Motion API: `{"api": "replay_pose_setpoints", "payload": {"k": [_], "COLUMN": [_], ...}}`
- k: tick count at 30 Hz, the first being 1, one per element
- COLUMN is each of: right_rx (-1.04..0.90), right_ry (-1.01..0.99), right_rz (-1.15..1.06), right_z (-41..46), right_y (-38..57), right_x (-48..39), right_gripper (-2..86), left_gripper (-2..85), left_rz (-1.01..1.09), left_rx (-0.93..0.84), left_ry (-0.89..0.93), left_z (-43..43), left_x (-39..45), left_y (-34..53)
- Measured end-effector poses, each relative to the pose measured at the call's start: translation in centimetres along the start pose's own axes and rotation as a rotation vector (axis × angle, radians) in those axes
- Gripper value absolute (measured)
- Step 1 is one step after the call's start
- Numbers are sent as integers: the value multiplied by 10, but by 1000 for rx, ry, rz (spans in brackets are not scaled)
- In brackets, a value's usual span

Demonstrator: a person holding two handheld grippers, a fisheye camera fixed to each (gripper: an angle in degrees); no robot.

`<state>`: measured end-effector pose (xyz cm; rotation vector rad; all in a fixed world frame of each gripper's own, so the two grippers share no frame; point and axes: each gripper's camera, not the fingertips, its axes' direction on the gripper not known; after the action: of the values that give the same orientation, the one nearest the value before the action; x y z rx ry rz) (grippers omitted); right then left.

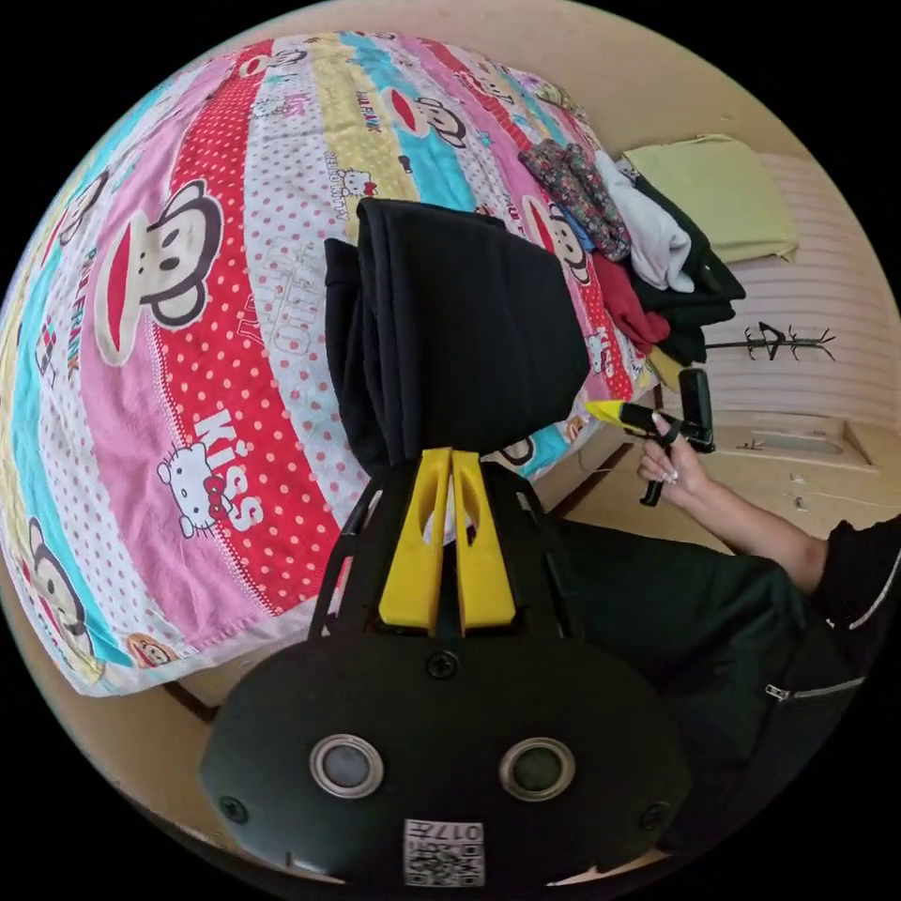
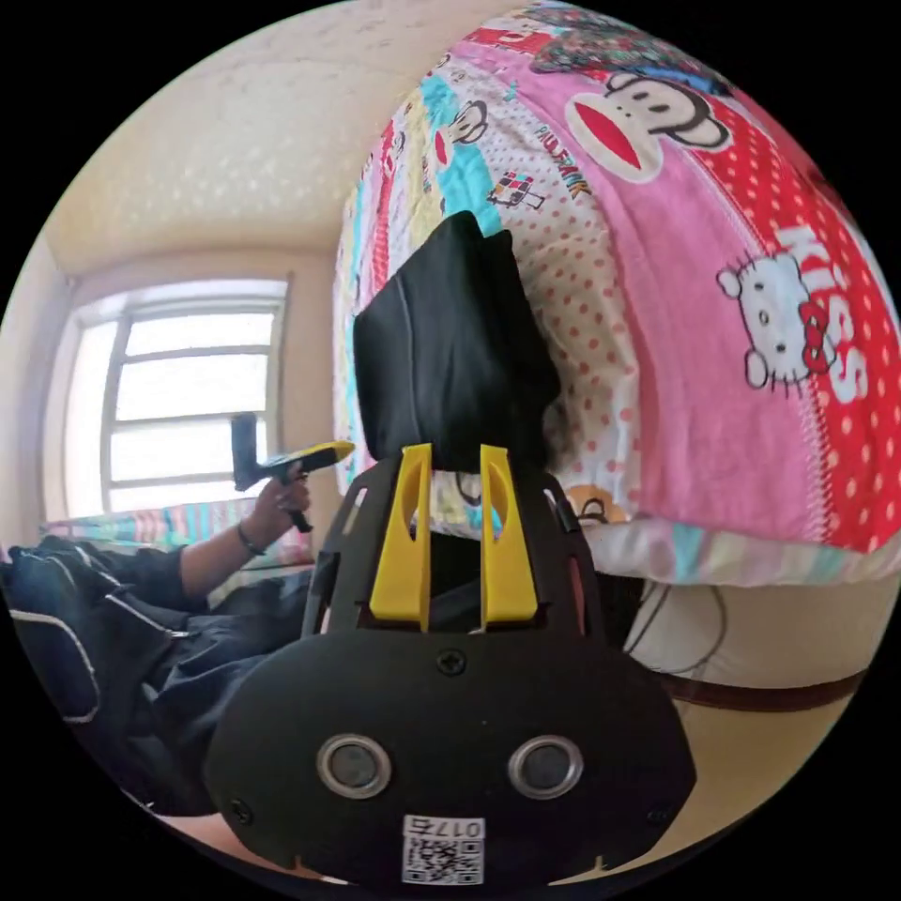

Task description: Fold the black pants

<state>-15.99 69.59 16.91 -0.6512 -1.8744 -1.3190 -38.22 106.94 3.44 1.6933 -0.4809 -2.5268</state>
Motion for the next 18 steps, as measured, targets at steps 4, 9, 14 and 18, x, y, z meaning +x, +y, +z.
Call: {"api": "replay_pose_setpoints", "payload": {"k": [4, 9, 14, 18], "right_rx": [1, 204, 303, 292], "right_ry": [-170, -409, -509, -470], "right_rz": [184, 385, 470, 487], "right_z": [5, 9, 9, 2], "right_y": [16, 22, 9, -10], "right_x": [50, 91, 110, 116], "right_gripper": [145, 174, 187, 193], "left_gripper": [52, 116, 154, 166], "left_rz": [-231, -611, -660, -691], "left_rx": [121, 406, 336, 270], "left_ry": [202, 597, 581, 560], "left_z": [-8, 2, 10, 17], "left_x": [-48, -112, -114, -110], "left_y": [25, 75, 74, 64]}}
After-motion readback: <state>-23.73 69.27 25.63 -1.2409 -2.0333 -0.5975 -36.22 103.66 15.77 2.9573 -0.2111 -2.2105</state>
